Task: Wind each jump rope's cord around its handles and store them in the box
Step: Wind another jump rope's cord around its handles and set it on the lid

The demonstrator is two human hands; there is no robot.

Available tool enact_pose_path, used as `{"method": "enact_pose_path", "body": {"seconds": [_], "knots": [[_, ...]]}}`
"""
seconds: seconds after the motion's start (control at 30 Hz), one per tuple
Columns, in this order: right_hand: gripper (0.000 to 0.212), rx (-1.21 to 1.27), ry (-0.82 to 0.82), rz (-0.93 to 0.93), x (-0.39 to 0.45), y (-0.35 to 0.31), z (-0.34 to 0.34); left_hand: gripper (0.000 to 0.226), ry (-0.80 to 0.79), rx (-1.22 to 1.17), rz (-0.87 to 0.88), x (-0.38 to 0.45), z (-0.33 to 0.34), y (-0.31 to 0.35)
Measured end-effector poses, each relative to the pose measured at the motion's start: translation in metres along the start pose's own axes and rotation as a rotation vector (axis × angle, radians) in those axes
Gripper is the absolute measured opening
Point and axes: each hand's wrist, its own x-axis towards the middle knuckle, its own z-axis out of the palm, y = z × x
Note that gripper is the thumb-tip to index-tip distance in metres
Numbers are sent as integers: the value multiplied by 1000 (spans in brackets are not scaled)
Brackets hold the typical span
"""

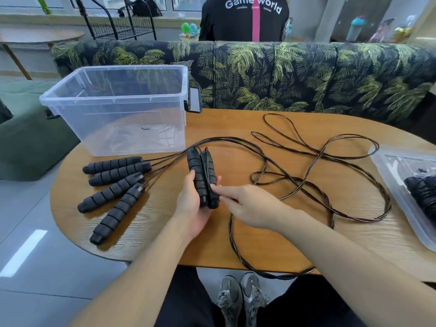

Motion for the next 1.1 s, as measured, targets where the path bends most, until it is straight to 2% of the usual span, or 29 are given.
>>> {"method": "enact_pose_path", "body": {"seconds": [0.07,0.17,0.3,0.4,0.47,0.6,0.67,0.8,0.9,1.1], "knots": [[45,-50,6,-22,-2,-4,6,47,-11,50,9,-1,-1,1],[46,-130,-1,-81,-2,-4,9,37,-45,145,42,-1,-5,-1],[49,-242,-45,-132,-8,-6,9,39,-82,135,59,-1,-8,-2],[45,-127,19,-120,-13,-2,6,31,-80,149,74,-2,-6,0],[32,-44,67,-107,-16,5,6,34,-54,179,78,-3,-3,-1],[18,-144,102,-108,-29,15,4,42,21,141,126,-1,1,-4],[18,-121,100,-116,-35,23,2,38,14,113,142,-2,1,-5],[34,-46,71,-135,-40,34,-5,31,-66,73,104,-6,0,-5],[33,-64,43,-141,-44,39,-12,33,-90,6,46,-7,-2,-5],[26,-67,-37,-49,-52,47,-21,23,-154,118,32,-10,-1,-6]]}}
